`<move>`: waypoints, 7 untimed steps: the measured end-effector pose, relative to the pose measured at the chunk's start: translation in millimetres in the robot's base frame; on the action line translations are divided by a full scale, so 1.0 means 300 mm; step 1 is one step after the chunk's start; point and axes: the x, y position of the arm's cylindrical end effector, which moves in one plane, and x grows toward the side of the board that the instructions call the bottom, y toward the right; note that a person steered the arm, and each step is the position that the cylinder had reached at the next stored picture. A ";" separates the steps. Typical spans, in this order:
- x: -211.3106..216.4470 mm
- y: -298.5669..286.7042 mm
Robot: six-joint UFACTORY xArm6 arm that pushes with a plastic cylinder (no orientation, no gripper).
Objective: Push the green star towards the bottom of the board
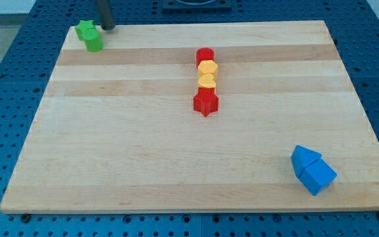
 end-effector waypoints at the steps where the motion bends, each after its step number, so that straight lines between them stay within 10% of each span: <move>1: 0.000 -0.024; 7: 0.002 -0.307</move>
